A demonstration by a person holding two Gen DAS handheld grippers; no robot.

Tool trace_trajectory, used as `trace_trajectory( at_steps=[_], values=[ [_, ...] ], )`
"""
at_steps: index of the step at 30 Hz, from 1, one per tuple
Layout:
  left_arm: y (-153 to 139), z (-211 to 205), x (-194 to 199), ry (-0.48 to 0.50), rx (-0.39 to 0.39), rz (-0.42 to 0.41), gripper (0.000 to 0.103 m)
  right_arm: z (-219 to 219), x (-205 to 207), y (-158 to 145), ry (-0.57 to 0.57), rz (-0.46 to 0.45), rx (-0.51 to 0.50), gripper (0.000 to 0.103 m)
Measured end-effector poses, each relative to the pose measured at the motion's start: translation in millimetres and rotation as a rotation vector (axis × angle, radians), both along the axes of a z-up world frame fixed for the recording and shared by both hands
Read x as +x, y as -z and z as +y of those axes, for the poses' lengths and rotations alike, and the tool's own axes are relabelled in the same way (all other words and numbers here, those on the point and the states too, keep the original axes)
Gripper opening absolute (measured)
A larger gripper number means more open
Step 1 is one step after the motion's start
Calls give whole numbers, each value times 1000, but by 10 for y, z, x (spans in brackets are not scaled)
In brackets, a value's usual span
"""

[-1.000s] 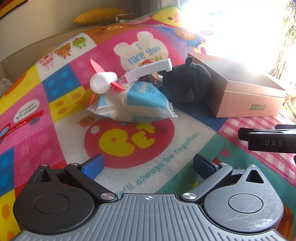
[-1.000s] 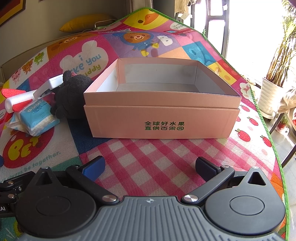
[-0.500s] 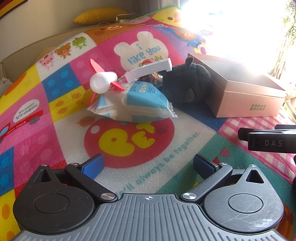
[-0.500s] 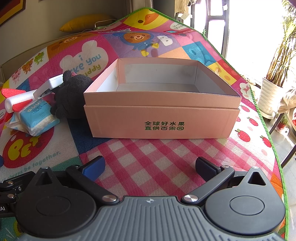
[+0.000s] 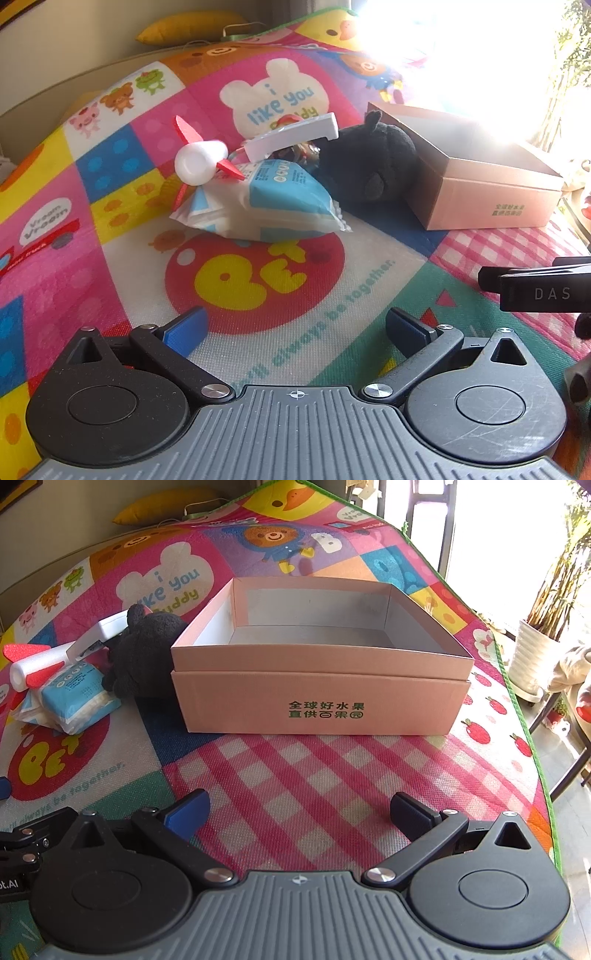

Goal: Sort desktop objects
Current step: 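Grasp the black plush toy with the right tool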

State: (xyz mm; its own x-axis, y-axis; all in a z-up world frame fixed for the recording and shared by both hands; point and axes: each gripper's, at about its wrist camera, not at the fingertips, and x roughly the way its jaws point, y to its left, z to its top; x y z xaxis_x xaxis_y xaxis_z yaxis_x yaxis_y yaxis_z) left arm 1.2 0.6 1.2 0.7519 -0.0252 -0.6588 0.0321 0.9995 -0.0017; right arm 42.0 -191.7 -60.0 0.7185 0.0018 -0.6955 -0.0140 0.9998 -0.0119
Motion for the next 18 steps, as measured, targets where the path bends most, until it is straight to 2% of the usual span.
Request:
trace_trajectory(
  at_steps=[4, 9, 11, 13, 16, 18],
  values=[
    [-27, 38, 8, 16, -16, -1, 103, 22, -7, -17, 7, 29, -6, 103],
    [-111, 106, 36, 18, 44, -21, 103, -7, -45, -21, -40, 16, -10, 103],
    [-176, 180, 41, 17, 69, -37, 103, 42, -122, -40, -83, -22, -52, 103],
    [-221, 243, 68, 2, 95, -40, 103, 178, -291, -100, -156, -133, -165, 93],
    [-279, 347, 139, -16, 111, -43, 103, 461, -549, -239, -289, -365, -382, 87],
    [-305, 435, 175, -28, 103, -54, 103, 668, -576, -325, -385, -466, -494, 80]
  ],
)
